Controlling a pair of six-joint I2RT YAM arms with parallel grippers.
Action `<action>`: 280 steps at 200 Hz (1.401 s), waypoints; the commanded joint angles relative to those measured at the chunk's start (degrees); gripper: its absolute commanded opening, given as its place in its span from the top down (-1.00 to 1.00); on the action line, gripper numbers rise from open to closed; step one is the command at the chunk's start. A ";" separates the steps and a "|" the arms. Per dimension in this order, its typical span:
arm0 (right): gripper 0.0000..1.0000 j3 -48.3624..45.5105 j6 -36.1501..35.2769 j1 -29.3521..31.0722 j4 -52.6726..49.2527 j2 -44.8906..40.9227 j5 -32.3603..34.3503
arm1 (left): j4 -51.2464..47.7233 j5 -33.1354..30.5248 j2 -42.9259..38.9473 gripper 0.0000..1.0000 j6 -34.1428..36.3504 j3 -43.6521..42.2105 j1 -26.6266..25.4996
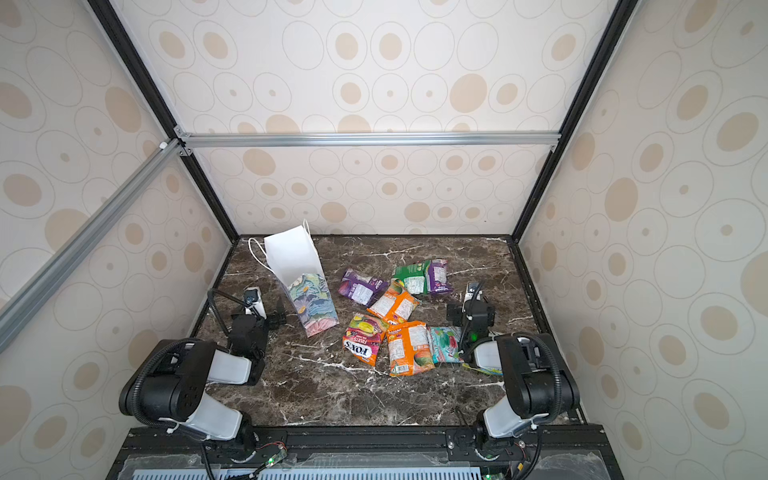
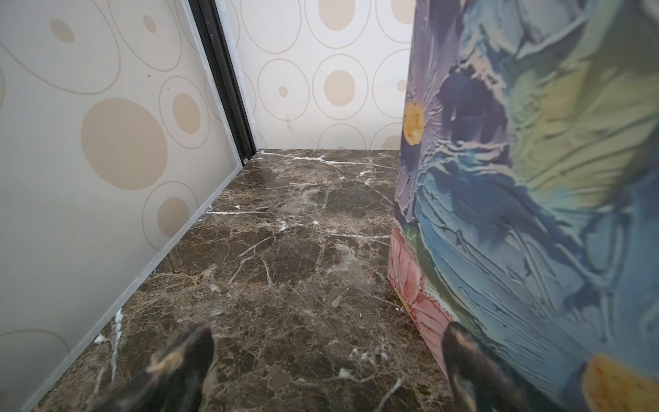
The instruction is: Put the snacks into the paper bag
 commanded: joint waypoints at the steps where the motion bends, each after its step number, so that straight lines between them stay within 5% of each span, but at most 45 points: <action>1: -1.00 0.97 -0.40 -0.15 0.13 -0.38 -0.42 | 1.59 0.17 -0.05 -0.99 1.08 1.11 0.27; 280: -1.00 2.43 -1.28 -0.51 -6.20 -5.08 -2.74 | 1.67 -2.06 -1.18 -1.00 0.91 0.89 -0.04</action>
